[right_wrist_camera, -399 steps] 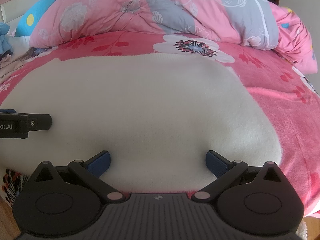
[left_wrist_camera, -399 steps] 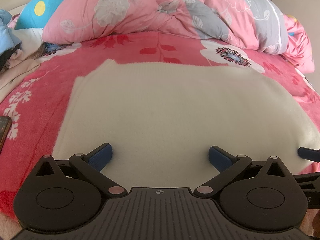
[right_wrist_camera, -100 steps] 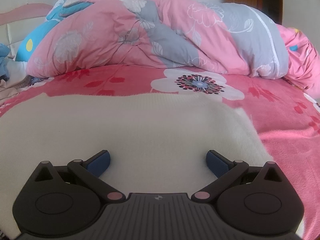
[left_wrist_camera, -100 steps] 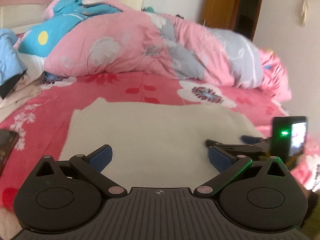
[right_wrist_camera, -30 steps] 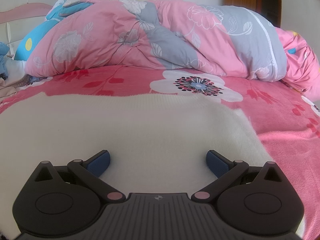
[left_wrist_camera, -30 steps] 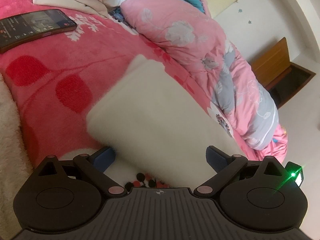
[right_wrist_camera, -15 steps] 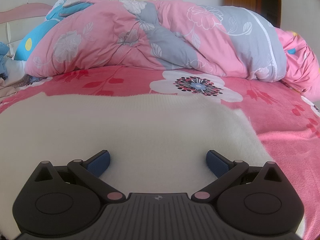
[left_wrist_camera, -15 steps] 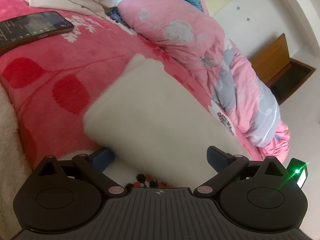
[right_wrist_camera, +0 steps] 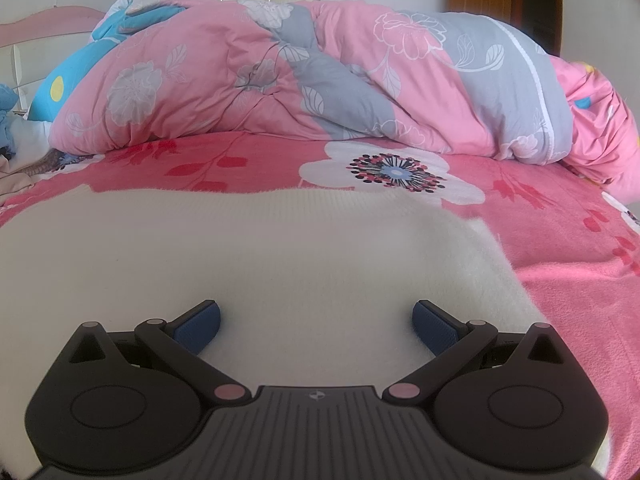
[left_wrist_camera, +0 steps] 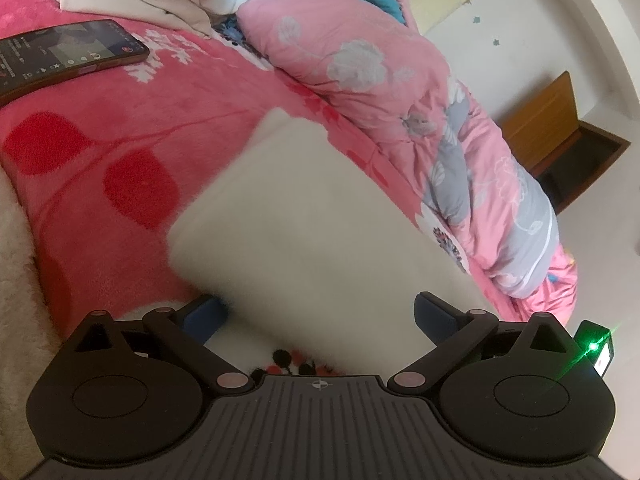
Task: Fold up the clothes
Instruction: 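Tilt the left gripper onto the cream sweater's corner and close on it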
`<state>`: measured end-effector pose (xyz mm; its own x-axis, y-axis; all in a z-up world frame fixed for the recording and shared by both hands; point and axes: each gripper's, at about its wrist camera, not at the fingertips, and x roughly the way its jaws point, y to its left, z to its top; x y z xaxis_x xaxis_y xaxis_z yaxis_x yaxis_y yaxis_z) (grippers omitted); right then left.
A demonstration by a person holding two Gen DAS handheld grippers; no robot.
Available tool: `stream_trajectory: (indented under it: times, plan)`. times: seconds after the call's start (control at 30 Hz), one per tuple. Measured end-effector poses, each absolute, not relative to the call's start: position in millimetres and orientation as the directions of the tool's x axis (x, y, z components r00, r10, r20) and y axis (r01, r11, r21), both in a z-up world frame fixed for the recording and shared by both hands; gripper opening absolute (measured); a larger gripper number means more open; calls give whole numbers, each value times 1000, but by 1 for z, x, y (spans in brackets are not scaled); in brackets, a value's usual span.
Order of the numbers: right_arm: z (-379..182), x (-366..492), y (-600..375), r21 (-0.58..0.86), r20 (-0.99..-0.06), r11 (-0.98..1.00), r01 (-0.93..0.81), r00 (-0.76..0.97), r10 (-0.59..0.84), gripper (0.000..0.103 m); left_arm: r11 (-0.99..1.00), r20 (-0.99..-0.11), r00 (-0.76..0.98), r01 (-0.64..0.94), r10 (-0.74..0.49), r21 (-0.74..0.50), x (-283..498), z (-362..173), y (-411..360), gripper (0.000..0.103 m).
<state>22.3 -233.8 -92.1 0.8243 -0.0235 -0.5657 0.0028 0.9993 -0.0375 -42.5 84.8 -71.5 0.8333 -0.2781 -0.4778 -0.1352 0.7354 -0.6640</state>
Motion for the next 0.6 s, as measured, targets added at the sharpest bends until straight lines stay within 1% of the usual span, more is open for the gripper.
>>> stream_trajectory:
  times: [0.27,0.6]
  plan:
    - [-92,23,-234,-38,-565,999,3,825,-24,103,756,-469,842,-120,-266,-644,-41,-70,83,101]
    - [-92,22,-234,-41,-565,999,3,824,-25,103,736,-422,870,-109,-254,-668,-41,-76,86,101]
